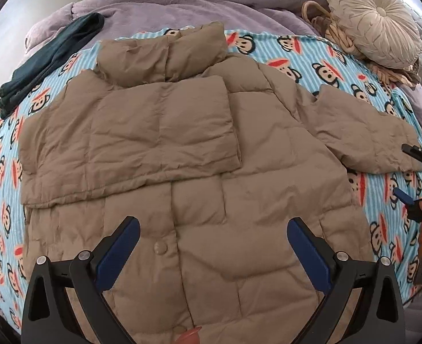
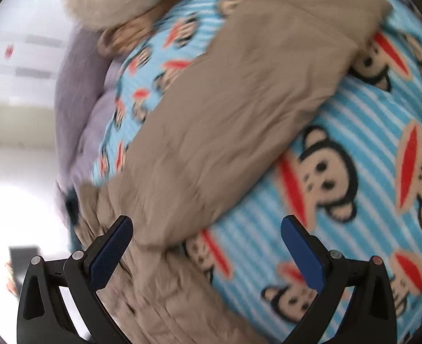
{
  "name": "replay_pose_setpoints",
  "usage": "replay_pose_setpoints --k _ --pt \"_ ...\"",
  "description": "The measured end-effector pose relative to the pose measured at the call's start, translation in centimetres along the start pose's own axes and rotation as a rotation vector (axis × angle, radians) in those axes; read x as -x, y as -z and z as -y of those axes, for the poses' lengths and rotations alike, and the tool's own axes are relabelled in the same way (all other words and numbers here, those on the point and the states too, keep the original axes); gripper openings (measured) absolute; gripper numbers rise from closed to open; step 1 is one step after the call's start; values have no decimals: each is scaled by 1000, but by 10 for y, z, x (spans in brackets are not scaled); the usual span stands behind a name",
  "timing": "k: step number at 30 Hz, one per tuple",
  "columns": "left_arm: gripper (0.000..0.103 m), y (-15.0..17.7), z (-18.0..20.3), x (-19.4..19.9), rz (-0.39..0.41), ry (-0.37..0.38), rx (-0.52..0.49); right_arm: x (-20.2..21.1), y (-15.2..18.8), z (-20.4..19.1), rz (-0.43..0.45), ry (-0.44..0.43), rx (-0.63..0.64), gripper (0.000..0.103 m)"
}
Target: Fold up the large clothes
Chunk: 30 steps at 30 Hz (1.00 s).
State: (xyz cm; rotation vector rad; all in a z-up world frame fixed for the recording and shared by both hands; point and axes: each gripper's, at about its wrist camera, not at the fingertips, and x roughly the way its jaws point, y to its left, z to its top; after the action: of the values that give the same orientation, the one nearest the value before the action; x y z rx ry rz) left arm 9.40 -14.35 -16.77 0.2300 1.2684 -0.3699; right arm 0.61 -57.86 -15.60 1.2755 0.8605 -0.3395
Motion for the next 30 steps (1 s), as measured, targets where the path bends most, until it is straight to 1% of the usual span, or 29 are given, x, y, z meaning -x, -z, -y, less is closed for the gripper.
replay_pose_setpoints --k 3,6,7,9,11,12,14,15,16,17,18,19,20,22,24,26,27,30 --pt "103 -5 2 -4 8 -17 4 -2 -25 27 43 -57 -113 103" --pt "103 -10 3 -10 2 -25 1 -4 -43 44 73 -114 -181 103" --pt "103 -11 3 -12 -7 -24 2 -7 -49 49 79 -145 -203 103" --pt "103 -13 3 -18 -36 8 7 -9 -60 55 94 -210 -244 103" --pt "103 -14 4 -20 -41 28 16 -9 -65 60 114 -264 -276 103" --pt "103 -14 5 -20 -41 35 17 -8 -70 61 127 -301 -295 102" --pt "103 -15 7 -20 -39 33 16 -11 -67 68 140 -338 -325 101" --pt "103 -16 7 -20 -36 34 15 -12 -69 70 140 -350 -346 96" --pt "103 -16 6 -19 -32 35 14 -12 -70 73 135 -356 -369 73" --pt "103 -17 6 -18 -24 32 15 -13 -72 75 121 -357 -393 57" --pt "103 -18 5 -18 -18 30 15 -15 -73 78 101 -354 -409 26" --pt "103 -19 4 -17 -15 33 13 -17 -74 80 85 -355 -426 14" --pt "103 -20 3 -17 -14 41 12 -19 -71 82 82 -367 -429 14" --pt "103 -21 0 -15 -9 51 3 -12 -71 77 94 -379 -388 12" --pt "103 -20 -3 -14 -7 53 -9 -6 -68 64 109 -375 -312 11" --pt "103 -20 -7 -12 1 39 -14 0 -66 44 113 -380 -233 11" --pt "103 -20 -11 -12 8 31 -13 6 -66 29 115 -379 -173 11" --pt "103 -19 -23 -11 11 41 7 20 -61 -20 123 -359 7 11"
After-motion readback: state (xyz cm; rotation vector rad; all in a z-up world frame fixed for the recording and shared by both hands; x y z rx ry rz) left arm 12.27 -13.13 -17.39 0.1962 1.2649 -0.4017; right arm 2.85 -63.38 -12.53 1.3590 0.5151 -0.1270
